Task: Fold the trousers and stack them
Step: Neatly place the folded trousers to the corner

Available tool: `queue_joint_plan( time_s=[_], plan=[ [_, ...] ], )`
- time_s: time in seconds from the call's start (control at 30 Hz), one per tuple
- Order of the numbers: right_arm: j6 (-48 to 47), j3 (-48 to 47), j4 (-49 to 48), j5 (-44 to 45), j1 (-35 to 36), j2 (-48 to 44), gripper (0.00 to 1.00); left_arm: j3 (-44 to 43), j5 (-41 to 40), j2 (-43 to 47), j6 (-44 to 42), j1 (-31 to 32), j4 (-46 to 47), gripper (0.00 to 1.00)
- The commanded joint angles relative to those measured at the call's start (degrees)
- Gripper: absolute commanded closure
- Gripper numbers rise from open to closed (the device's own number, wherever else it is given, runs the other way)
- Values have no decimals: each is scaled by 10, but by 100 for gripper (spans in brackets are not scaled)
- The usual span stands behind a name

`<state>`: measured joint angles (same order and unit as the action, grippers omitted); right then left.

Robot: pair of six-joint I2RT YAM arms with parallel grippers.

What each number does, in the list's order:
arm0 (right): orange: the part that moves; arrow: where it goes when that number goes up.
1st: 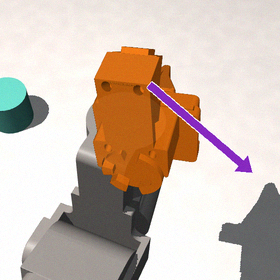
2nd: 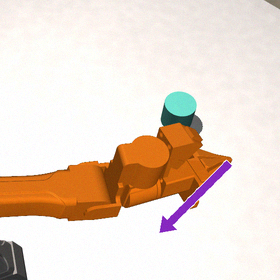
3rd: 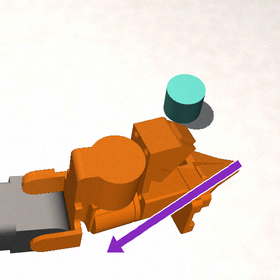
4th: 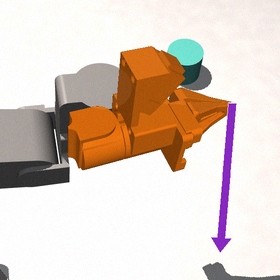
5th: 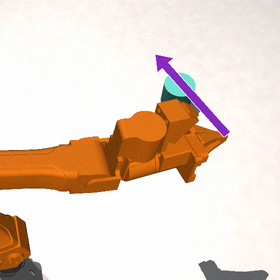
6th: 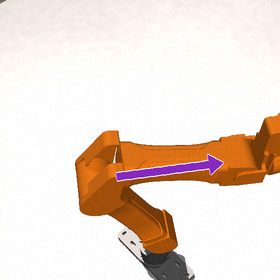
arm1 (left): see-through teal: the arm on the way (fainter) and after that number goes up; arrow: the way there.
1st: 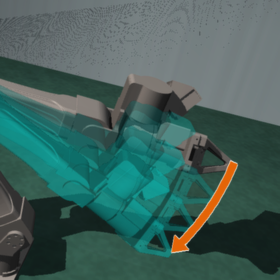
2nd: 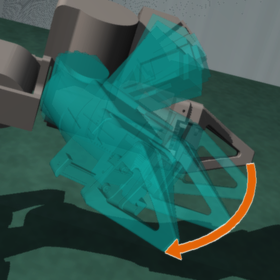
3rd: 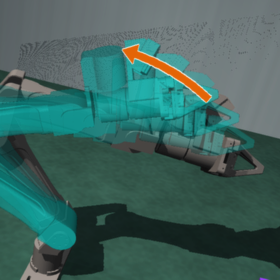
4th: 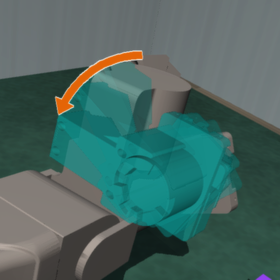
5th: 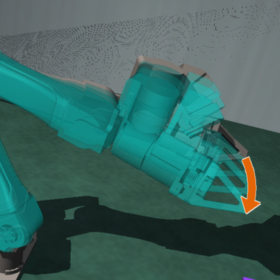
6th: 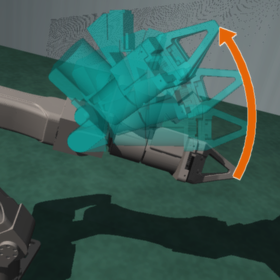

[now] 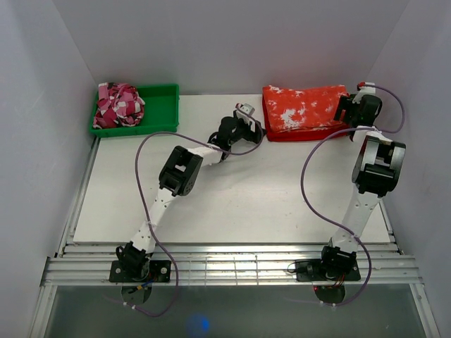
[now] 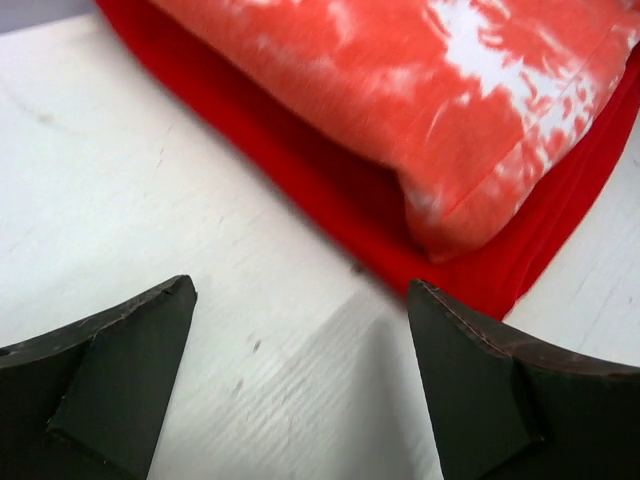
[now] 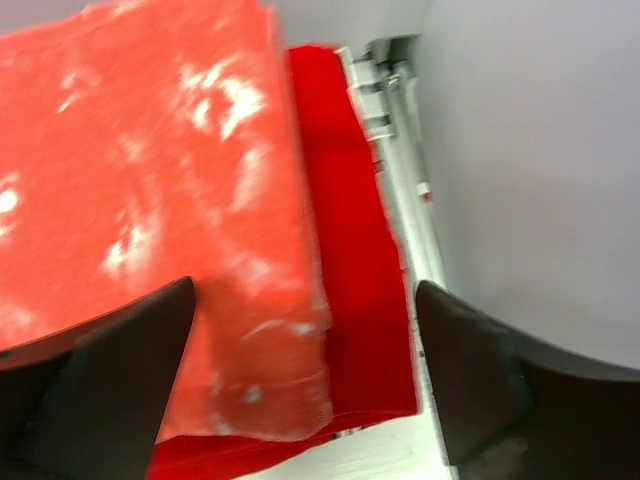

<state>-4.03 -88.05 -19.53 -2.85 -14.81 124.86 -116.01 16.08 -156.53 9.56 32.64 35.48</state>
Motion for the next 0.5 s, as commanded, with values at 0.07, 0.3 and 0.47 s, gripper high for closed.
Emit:
queue_joint_plan(
  time_s=[0.07, 0.3, 0.47],
  plan=[
    [-6, -34, 34, 50, -5, -48, 10, 111, 18, 178, 5, -25, -53, 2],
    [5, -65, 174, -19, -8, -135, 10, 67, 17, 335, -23, -62, -425, 2],
    [-11, -110, 340, -164, -8, -210, 10, -60, 67, 364, -45, -112, -712, 2]
  ],
)
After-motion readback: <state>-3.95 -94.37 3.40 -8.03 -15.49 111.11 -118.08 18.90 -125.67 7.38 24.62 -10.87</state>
